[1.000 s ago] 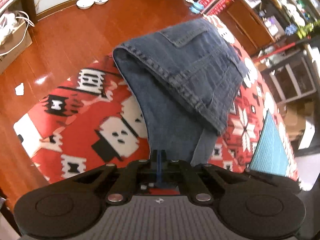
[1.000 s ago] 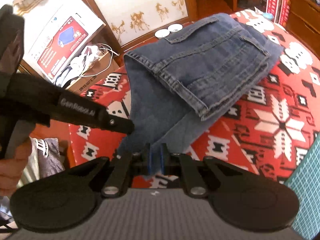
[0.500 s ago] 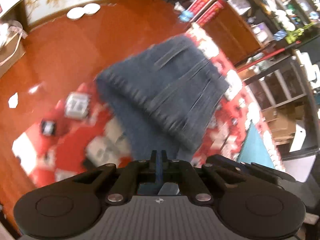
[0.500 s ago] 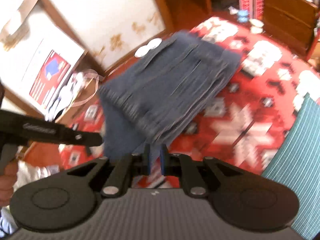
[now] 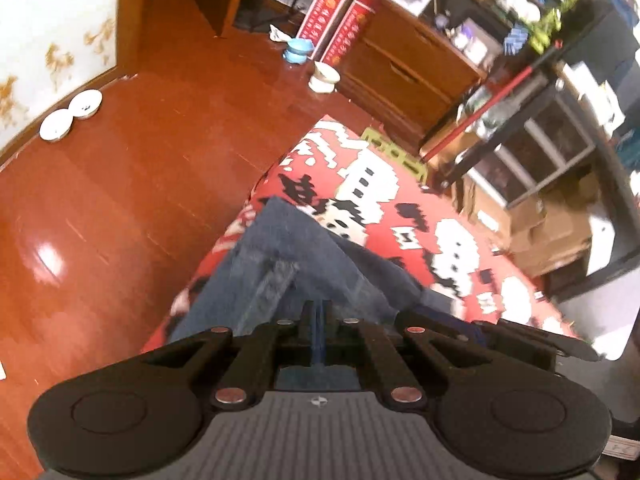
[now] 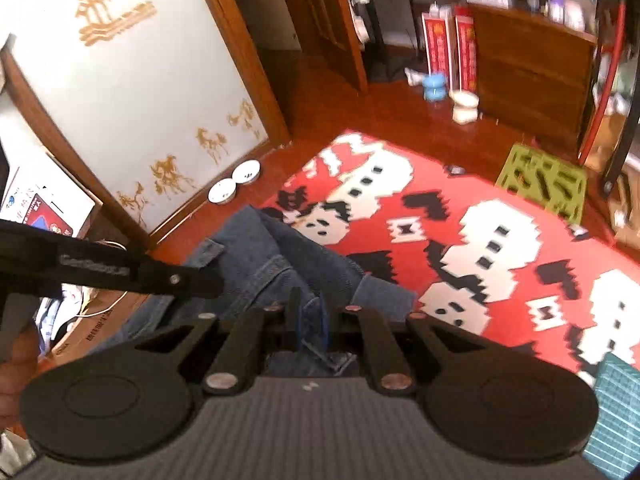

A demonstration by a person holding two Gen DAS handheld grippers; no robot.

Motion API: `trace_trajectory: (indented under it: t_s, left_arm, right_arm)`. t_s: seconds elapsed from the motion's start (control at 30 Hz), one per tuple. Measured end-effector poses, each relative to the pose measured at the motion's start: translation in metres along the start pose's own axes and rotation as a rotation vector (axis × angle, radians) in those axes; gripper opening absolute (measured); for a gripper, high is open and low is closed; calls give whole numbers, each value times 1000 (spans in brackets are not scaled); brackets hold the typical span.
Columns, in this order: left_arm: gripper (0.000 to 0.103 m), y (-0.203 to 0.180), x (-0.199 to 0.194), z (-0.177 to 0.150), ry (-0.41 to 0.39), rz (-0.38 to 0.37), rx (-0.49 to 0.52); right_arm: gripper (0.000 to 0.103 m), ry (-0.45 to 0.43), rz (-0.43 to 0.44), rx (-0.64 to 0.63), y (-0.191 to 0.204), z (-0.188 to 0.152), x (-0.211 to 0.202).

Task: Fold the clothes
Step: 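Carry the held shorts over the blanket away from the mat with both grippers, then lower the shorts onto the blanket with both grippers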

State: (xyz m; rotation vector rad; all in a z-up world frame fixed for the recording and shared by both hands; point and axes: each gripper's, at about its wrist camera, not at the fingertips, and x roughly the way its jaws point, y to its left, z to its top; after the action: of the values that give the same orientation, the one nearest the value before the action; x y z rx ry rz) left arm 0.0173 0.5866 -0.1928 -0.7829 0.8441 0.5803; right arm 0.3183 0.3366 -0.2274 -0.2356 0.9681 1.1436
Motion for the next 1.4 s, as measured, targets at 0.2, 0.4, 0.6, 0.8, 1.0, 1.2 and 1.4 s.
trace_trajectory:
  t_s: [0.2, 0.4, 0.6, 0.8, 1.0, 1.2, 1.4]
  left_arm:
    - [1, 6, 22, 11, -13, -22, 40]
    - [2, 1, 33, 22, -31, -30, 57]
    - [2, -6, 49, 35, -29, -14, 91]
    - [0, -11, 31, 40, -50, -52, 73]
    - [0, -15, 19, 25, -59, -33, 142]
    - [2, -5, 38, 22, -56, -18, 176]
    - [1, -12, 36, 38, -43, -27, 189]
  right_arm:
    - [1, -13, -11, 10, -13, 3, 29]
    - [0, -43, -16, 22, -20, 13, 44]
    - [2, -60, -28, 17, -20, 22, 45]
    - [2, -109, -35, 40, -31, 18, 7]
    - [2, -55, -47, -55, -29, -1, -1]
    - [3, -61, -55, -95, -29, 0, 17]
    - [3, -86, -38, -83, -21, 9, 13]
